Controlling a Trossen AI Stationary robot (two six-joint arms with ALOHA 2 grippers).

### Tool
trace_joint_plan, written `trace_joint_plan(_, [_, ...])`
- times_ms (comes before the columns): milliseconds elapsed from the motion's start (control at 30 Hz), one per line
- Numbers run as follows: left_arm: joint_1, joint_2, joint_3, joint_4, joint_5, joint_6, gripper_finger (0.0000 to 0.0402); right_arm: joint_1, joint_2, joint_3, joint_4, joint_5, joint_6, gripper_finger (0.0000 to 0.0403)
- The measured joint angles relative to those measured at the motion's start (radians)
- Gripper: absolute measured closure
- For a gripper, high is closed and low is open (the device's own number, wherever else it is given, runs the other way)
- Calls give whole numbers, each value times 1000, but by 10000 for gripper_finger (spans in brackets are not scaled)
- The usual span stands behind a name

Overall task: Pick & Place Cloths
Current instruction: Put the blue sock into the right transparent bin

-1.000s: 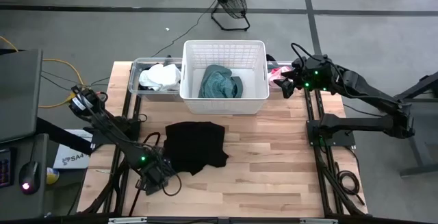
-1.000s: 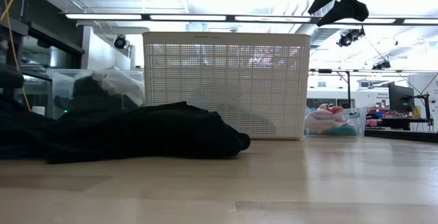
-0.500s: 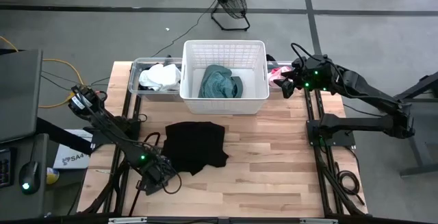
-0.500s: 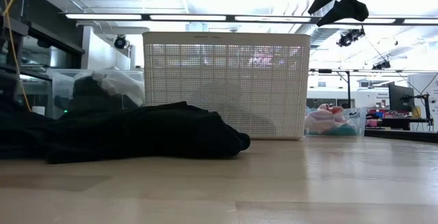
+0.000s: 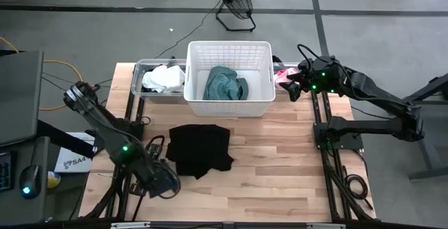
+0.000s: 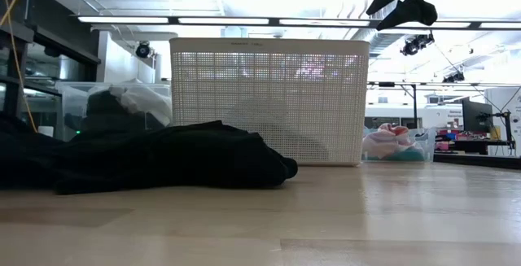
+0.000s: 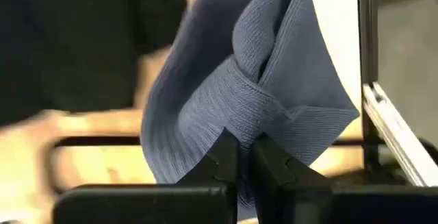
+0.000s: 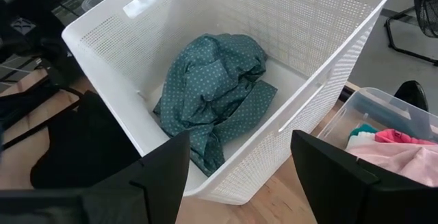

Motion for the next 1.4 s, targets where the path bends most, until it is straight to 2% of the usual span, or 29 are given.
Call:
trace_joint_plan(200, [18,-6,188,-153,-310,19,392,0,0,0,0,-36,-30,156])
trace_joint_plan(367, [125,-5,275,-165,-436,106,393,2,0,0,55,-118,-64,156])
trace_joint_plan(533, [246,-6,326,-72,-452,275,393,50,0,0,159,-178,-118,156])
trace_joint_plan(733, [375,-6,347,126,-453,502,393,182,1,0,313,-182,-224,156])
trace_joint_plan(1033, [564,-6,348,409,-457,709,394,355,35,1,557,-130,-219,156])
trace_joint_plan(1200, [636,-2,348,541,-456,821,394,446,113,1,702,-41,-286,156])
trace_joint_plan(1400, [705,13,349,652,-456,874,394,524,236,1,946,39,-415,156])
